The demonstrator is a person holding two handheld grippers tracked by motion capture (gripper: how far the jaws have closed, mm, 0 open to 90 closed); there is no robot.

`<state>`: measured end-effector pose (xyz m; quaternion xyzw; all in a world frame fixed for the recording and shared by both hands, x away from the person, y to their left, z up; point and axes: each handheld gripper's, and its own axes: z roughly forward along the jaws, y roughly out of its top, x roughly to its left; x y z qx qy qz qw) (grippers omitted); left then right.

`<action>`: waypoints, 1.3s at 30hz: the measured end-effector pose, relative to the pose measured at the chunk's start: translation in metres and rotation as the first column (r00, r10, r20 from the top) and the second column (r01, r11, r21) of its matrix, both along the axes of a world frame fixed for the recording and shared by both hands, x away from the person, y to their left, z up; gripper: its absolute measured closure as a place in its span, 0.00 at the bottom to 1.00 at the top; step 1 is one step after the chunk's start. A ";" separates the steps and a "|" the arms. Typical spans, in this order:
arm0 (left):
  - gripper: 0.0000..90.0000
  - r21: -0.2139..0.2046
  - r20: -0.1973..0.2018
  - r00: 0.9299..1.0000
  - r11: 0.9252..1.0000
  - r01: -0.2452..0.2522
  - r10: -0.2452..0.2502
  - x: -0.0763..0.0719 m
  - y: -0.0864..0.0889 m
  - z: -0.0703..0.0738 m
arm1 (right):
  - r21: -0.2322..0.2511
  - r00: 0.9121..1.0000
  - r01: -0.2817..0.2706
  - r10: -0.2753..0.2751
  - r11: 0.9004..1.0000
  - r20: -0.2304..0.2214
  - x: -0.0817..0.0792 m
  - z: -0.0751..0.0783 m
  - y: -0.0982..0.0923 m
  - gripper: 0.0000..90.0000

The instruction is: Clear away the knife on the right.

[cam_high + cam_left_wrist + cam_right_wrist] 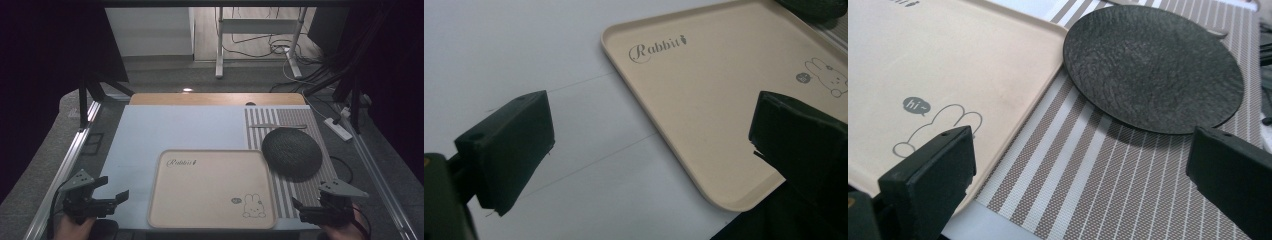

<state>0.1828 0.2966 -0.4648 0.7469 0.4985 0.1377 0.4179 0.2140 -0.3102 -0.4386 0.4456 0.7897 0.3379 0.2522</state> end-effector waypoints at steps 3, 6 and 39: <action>0.05 0.002 0.000 1.000 1.000 0.003 -0.003 0.000 0.000 0.000 | 0.013 1.000 -0.003 0.003 1.000 -0.011 0.001 0.000 -0.001 0.00; 0.05 0.004 0.001 1.000 1.000 0.003 -0.003 0.000 0.000 0.000 | 0.020 1.000 -0.004 0.004 1.000 -0.016 0.001 0.000 -0.001 0.00; 0.05 0.019 0.002 1.000 1.000 0.016 -0.016 -0.001 -0.002 0.000 | 0.044 0.998 -0.020 0.022 0.999 -0.056 0.015 0.001 0.002 0.00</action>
